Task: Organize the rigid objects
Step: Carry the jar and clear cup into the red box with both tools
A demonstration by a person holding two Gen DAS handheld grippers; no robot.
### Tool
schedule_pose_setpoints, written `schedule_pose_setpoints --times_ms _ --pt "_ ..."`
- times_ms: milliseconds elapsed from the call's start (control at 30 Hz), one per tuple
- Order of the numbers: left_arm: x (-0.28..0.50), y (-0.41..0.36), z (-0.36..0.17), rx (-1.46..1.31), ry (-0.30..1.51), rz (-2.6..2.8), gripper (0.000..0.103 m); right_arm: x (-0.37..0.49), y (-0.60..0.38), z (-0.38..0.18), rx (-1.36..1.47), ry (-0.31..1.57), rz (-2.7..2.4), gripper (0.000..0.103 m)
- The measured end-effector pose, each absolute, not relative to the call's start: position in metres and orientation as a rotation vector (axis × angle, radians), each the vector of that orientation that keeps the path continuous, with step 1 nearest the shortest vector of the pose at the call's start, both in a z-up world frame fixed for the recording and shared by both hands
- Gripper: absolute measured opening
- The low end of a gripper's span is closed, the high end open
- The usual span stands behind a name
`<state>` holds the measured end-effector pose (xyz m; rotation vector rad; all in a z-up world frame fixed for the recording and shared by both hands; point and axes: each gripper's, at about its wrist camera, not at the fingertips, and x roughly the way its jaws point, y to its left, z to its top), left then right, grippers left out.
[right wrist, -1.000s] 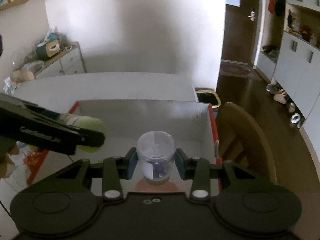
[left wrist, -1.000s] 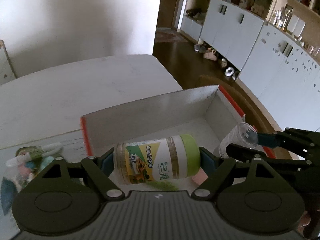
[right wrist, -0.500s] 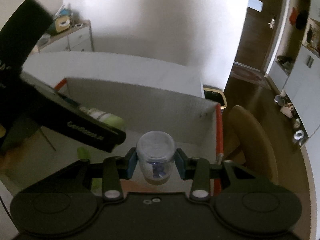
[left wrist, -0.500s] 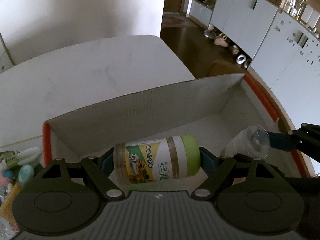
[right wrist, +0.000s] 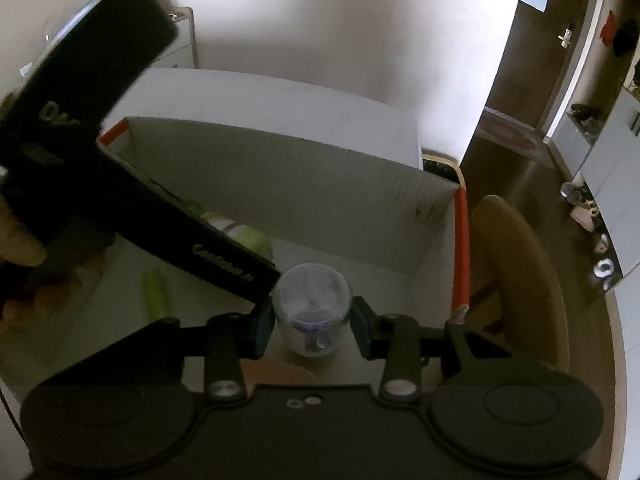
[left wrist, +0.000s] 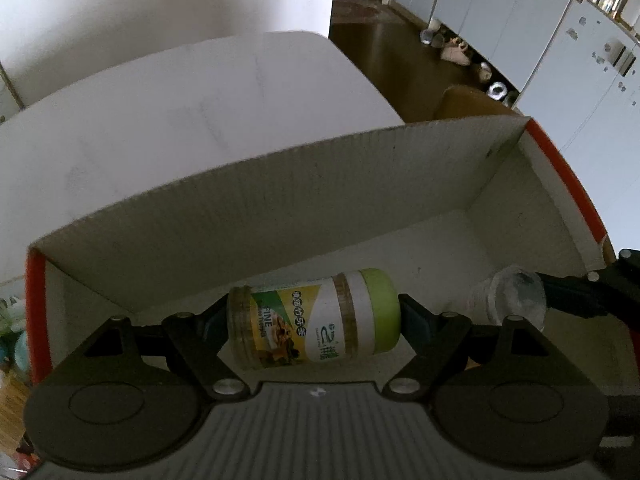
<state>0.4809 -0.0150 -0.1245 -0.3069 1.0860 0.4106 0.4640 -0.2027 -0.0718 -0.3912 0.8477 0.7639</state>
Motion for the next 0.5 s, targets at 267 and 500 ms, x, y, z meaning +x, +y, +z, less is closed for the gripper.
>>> schedule_pose_setpoints --times_ms 267,500 --pt "0.475 -0.009 -0.132 -0.359 1.115 0.425 0.085 0.460 -0.211 -0.069 -0.382 0.840 0.753 0.044" --pt "0.468 -0.008 -0.129 -0.351 1.101 0.422 0.085 0.461 -0.223 -0.065 -0.319 0.844 0.747 0.055"
